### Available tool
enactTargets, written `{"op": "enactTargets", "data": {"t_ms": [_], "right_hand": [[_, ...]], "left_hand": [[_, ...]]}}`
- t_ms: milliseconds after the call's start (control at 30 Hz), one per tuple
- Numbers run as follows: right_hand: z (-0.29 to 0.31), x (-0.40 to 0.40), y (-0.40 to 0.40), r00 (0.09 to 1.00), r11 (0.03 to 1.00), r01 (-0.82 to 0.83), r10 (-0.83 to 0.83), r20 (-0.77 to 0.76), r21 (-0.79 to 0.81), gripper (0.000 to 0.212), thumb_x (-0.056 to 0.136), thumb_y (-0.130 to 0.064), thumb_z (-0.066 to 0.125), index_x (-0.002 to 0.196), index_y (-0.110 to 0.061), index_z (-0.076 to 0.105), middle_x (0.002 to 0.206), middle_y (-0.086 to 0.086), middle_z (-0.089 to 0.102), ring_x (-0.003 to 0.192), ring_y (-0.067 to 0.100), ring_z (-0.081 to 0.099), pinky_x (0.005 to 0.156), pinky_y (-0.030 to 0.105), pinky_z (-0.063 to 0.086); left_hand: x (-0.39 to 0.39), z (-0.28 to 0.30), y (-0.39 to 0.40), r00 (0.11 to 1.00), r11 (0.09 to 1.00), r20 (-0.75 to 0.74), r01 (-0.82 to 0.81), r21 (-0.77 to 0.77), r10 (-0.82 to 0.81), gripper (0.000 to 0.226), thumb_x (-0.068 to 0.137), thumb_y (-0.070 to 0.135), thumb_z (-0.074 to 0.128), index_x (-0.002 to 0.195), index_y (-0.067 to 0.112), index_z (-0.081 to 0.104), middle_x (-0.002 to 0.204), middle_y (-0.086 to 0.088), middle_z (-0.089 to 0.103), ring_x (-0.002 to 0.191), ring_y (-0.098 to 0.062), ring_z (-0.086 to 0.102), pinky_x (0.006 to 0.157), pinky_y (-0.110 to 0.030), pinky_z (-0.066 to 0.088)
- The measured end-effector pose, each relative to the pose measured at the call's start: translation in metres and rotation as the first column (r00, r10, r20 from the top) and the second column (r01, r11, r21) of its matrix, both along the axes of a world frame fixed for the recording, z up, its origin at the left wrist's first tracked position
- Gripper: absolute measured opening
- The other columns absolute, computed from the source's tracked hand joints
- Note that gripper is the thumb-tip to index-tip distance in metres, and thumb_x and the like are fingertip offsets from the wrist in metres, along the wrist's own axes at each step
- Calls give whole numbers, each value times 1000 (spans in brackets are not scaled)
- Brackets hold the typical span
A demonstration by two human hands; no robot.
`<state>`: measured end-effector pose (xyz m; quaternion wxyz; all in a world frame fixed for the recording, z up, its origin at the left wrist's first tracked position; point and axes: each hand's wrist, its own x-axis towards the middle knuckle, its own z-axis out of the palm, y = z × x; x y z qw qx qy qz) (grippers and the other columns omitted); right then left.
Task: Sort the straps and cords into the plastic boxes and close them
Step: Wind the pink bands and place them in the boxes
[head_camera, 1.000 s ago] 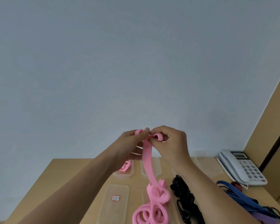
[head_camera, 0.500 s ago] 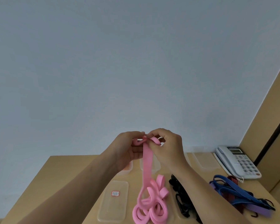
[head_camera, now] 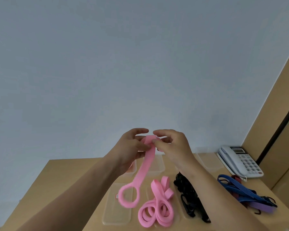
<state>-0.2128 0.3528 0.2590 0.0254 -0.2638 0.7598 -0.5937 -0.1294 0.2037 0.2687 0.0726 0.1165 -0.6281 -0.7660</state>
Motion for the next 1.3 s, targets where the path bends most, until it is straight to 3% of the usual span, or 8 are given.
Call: {"op": "enactTargets", "data": {"t_ms": [167, 367, 467, 633, 767, 900, 1100, 1300], "right_hand": [[0, 3, 0, 994, 997, -82, 83, -72, 14, 13, 82, -11, 76, 87, -24, 79, 77, -11, 74, 71, 5, 67, 70, 23, 51], [-8, 8, -3, 993, 995, -26, 15, -120, -92, 24, 77, 0, 79, 86, -22, 79, 84, -8, 77, 83, 13, 73, 81, 38, 61], [-12, 10, -5, 992, 997, 2, -12, -127, -80, 30, 75, 1, 79, 82, -29, 78, 83, -13, 75, 83, 11, 71, 82, 40, 60], [-16, 7, -6, 982, 997, 13, -26, -189, -70, 32, 74, 3, 82, 78, -28, 76, 82, -13, 73, 78, 11, 67, 80, 41, 59], [-20, 5, -8, 983, 996, -7, -9, -186, -88, 24, 74, 8, 80, 81, -15, 77, 92, -6, 72, 91, 14, 69, 86, 40, 59], [-23, 2, -6, 983, 998, -35, 26, -179, -47, 31, 74, 8, 77, 85, -21, 79, 106, -9, 68, 104, 7, 66, 87, 31, 59], [-25, -5, -5, 985, 981, -97, 119, 126, -168, 43, 81, -8, 75, 114, -35, 68, 108, -6, 69, 101, 9, 70, 82, 27, 59], [-25, -8, -8, 938, 959, -92, 173, 299, -266, 32, 88, 2, 72, 117, -11, 67, 95, 4, 70, 92, 23, 74, 83, 42, 62]], "left_hand": [[2, -3, -4, 999, 997, -13, -36, 68, 37, 57, 82, -21, 58, 129, 11, 52, 114, -19, 71, 91, -29, 76, 72, -30, 59], [1, -15, -10, 994, 996, 95, 54, 67, -61, 28, 88, -3, 60, 114, 3, 70, 112, -19, 75, 103, -31, 73, 91, -39, 58], [2, -17, -14, 982, 994, 163, 107, -29, -101, 29, 85, 10, 60, 111, 11, 73, 109, -12, 76, 97, -26, 73, 88, -43, 55], [0, -12, -20, 978, 980, 114, 159, 116, -173, 21, 86, 17, 60, 96, 16, 79, 108, -15, 75, 95, -33, 73, 73, -36, 59], [-6, -13, -17, 993, 991, 79, 84, 105, -93, 33, 83, 16, 78, 113, 10, 65, 101, -12, 75, 84, -30, 73, 71, -34, 58], [-9, -19, -14, 996, 985, 55, 67, 157, -76, 42, 86, 2, 76, 123, 7, 58, 105, -17, 75, 85, -33, 73, 71, -35, 59], [-11, -21, -17, 999, 992, -22, 39, 117, -37, 46, 83, -9, 73, 123, 7, 58, 114, -23, 72, 98, -38, 74, 79, -39, 61], [-11, -17, -22, 997, 990, -56, 55, 131, -48, 58, 70, -3, 83, 121, 5, 58, 107, -16, 76, 96, -37, 74, 76, -36, 61]]}}
